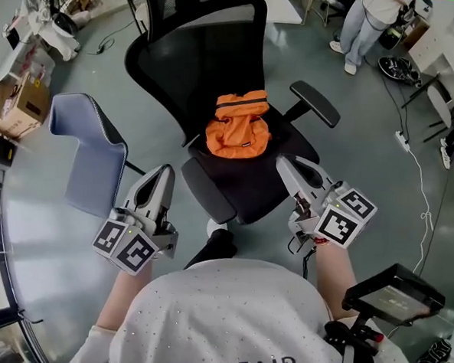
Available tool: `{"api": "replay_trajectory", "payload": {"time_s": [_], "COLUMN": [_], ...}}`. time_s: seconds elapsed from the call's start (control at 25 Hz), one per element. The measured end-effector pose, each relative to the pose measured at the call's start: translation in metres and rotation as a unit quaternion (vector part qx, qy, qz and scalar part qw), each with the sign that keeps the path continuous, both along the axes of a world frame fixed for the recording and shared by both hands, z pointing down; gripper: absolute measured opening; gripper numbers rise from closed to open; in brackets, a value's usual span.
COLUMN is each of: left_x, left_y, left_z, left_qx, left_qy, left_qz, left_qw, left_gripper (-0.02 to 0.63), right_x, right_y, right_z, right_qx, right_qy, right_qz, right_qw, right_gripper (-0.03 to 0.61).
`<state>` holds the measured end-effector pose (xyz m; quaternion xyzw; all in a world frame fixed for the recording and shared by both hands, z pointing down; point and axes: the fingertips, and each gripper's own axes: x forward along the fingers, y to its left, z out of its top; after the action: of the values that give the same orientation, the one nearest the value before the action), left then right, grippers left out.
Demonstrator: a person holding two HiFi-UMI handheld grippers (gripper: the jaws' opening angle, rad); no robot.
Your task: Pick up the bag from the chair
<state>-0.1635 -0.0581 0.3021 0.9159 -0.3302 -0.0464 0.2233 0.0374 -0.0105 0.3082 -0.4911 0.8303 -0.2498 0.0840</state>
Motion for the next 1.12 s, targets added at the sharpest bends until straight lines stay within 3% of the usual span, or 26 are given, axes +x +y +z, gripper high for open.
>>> {"api": "replay_trajectory", "payload": {"time_s": [0.08,0.2,0.52,0.8,1.0,1.12], "left_x": [0.0,0.001,-0.002,0.004,0.024,0.038], "left_y": [-0.026,-0.057,-0.118,-0.132,-0.134,-0.132], "left_z": [-0.002,-0.012,-0.003,0.033,0.051,0.063], "left_qx": [-0.003,0.001,-0.005,-0.042,-0.068,-0.086], "left_qy": [0.014,0.021,0.006,-0.012,-0.008,0.012], "left_qz": [0.009,0.029,0.068,0.106,0.116,0.109], "left_qw": [0.9999,0.9994,0.9976,0.9934,0.9909,0.9903], "left_gripper": [0.002,0.002,0.002,0.002,0.002,0.002], "right_x": [-0.013,-0.022,-0.036,-0.03,-0.031,-0.03], "right_y": [-0.018,-0.042,-0.089,-0.111,-0.122,-0.129], "right_z": [0.002,0.004,0.009,0.024,0.056,0.076], "right_qx": [-0.003,-0.007,-0.015,-0.03,-0.08,-0.098], "right_qy": [-0.014,0.002,0.045,0.006,-0.015,-0.002], "right_qz": [-0.022,-0.018,-0.006,0.045,0.01,-0.017], "right_qw": [1.0,1.0,0.999,0.999,0.997,0.995], "right_gripper": [0.005,0.006,0.006,0.006,0.006,0.006]}}
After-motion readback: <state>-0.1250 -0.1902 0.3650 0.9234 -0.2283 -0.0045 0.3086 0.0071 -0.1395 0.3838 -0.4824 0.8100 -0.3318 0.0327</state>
